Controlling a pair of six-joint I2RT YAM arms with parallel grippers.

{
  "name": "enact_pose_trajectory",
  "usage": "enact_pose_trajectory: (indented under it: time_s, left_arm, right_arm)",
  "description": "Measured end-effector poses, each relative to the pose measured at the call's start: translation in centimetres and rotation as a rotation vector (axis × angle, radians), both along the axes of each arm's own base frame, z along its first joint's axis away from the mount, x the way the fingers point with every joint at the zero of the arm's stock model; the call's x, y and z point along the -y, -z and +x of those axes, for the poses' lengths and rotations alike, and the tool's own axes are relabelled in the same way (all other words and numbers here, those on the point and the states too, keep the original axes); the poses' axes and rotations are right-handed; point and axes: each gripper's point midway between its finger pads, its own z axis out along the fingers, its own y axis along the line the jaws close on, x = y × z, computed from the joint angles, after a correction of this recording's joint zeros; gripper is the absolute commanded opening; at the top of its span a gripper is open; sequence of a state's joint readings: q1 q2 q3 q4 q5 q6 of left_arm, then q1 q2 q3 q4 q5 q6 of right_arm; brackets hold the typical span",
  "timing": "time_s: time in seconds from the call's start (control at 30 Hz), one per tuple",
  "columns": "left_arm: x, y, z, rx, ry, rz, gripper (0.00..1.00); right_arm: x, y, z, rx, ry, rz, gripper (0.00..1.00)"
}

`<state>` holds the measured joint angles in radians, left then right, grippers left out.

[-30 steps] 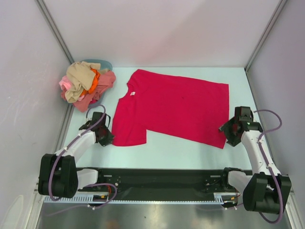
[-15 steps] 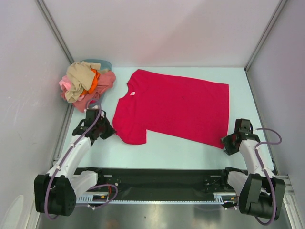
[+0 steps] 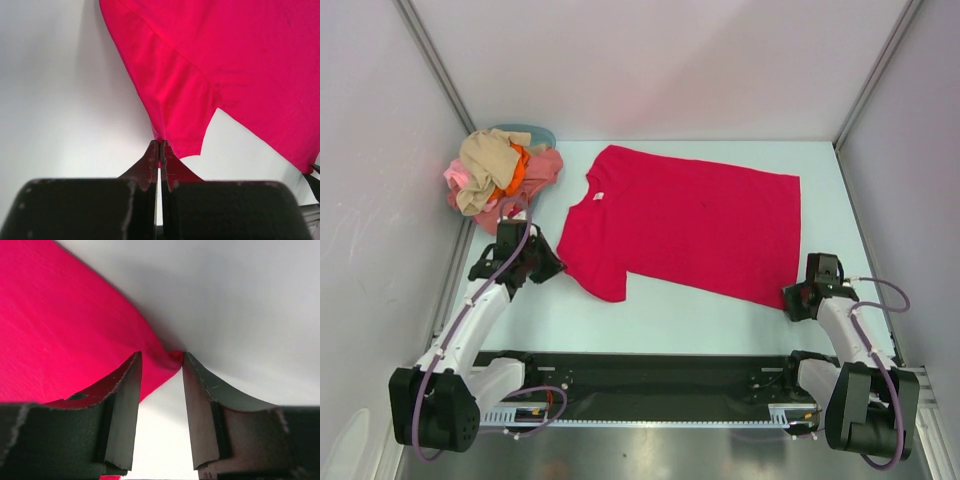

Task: Fold and stack the t-shirts
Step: Flatten the tshirt out

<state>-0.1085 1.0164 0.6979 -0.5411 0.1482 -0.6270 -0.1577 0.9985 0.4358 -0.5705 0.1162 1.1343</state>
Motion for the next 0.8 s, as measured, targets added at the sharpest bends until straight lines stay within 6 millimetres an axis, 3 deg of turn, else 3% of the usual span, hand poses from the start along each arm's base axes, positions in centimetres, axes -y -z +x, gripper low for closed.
enact_pose_trajectory:
  time_s: [0.07, 0.1, 0.2, 0.6, 0.67, 0.8]
  left_arm:
    - [0.1, -0.1, 0.0, 0.001, 0.002, -0.002, 0.0]
    - [0.1, -0.2, 0.0, 0.002, 0.003, -0.003, 0.0]
    - [0.1, -0.5, 0.1, 0.009, 0.003, -0.005, 0.0]
    - [-0.2, -2.2, -0.5, 0.062, -0.006, -0.001, 0.0]
    - [-0.3, -2.9, -0.8, 0.088, -0.007, -0.002, 0.01]
    - [-0.3, -4.4, -1.1, 0.146, -0.007, -0.01, 0.0]
  right_arm:
    - [0.2, 0.1, 0.1, 0.006, 0.024, -0.002, 0.35]
    - [0.3, 0.1, 0.1, 0.006, 0.033, -0.003, 0.25]
    - [0.5, 0.3, -0.1, 0.003, 0.056, -0.01, 0.13]
    - [0.9, 0.4, -2.5, -0.037, 0.038, -0.053, 0.06]
    - [1.0, 0.3, -2.6, -0.048, -0.003, -0.071, 0.0]
    - [1.1, -0.8, -1.8, -0.047, -0.112, -0.116, 0.0]
